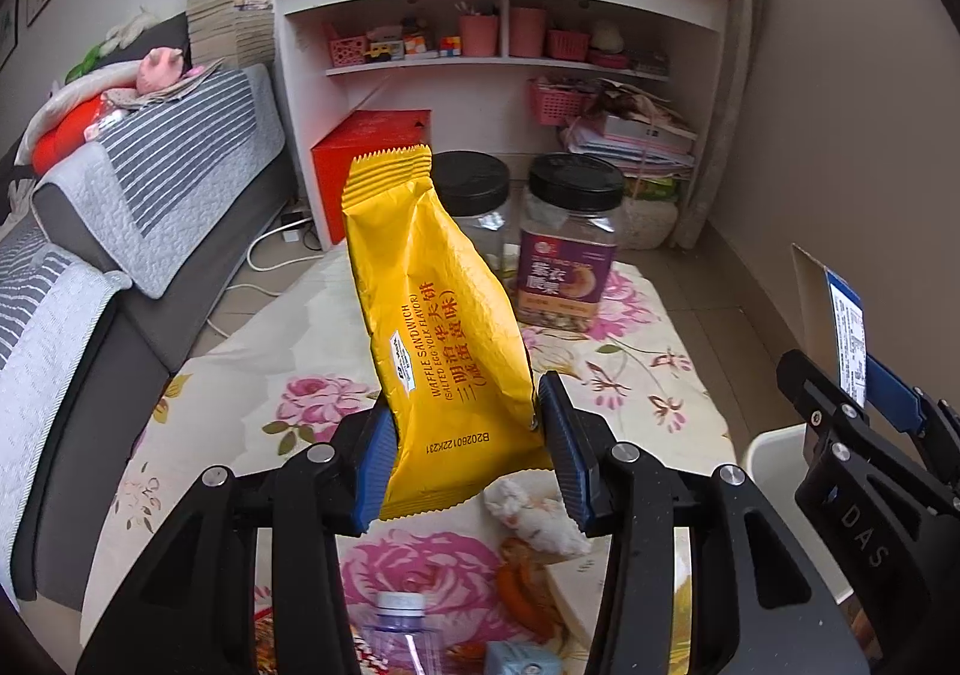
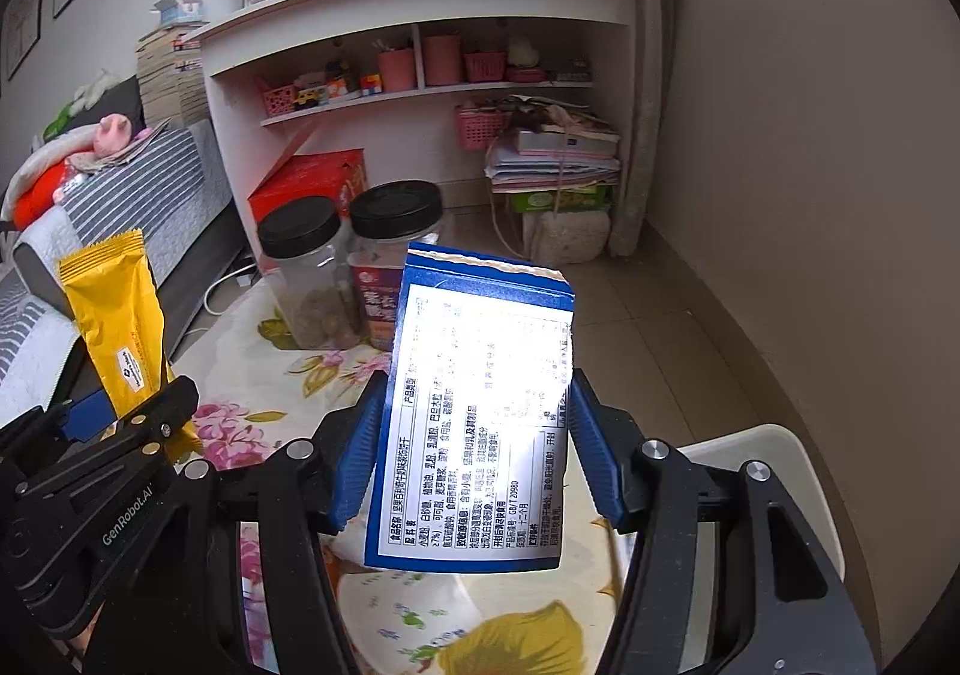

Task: Collect trash
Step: 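Drop the box into the white bin with right tool while left tool drops the packet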

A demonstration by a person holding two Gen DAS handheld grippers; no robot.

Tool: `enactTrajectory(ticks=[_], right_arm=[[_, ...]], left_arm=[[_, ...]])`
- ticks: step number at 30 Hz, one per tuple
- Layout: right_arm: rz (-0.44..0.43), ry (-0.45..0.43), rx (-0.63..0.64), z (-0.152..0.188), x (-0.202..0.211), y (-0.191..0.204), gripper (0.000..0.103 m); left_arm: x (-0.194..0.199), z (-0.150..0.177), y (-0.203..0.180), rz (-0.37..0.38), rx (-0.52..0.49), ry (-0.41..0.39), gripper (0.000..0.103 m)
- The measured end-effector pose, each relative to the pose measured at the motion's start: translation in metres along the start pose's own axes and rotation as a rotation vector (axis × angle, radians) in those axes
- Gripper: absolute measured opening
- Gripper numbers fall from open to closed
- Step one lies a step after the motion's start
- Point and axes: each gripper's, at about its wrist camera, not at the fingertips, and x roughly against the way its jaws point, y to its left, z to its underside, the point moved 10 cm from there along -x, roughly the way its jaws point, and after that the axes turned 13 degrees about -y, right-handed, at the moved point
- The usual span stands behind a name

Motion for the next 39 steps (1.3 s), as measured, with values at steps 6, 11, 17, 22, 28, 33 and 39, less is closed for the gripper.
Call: enactTrajectory(ticks=[6, 11, 17, 22, 28, 33, 39], right_arm=[[0.045, 0.002, -0.021, 0.000, 0.007, -0.033, 0.056], [0.095, 0.001, -0.025, 0.001, 0.012, -0.065, 0.056], [0.173, 0.014, -0.045, 0.003, 0.017, -0.114, 0.056], [0.227, 0.031, -0.078, 0.006, 0.020, -0.155, 0.058], [0.317, 0.019, -0.130, 0.007, 0.036, -0.203, 0.081], [0.389, -0.014, -0.169, 0.003, 0.054, -0.242, 0.089], [0.440, -0.025, -0.233, 0.005, 0.072, -0.278, 0.095]], left_arm=[[0.003, 0.005, -0.024, 0.027, -0.017, 0.009, 0.046], [0.005, 0.010, -0.048, 0.056, -0.048, 0.015, 0.046], [0.012, 0.017, -0.084, 0.105, -0.102, 0.022, 0.046], [0.013, 0.029, -0.116, 0.146, -0.134, 0.039, 0.046], [0.014, 0.050, -0.163, 0.218, -0.134, 0.094, 0.046], [0.017, 0.064, -0.205, 0.276, -0.141, 0.131, 0.047], [0.019, 0.076, -0.246, 0.323, -0.149, 0.169, 0.047]])
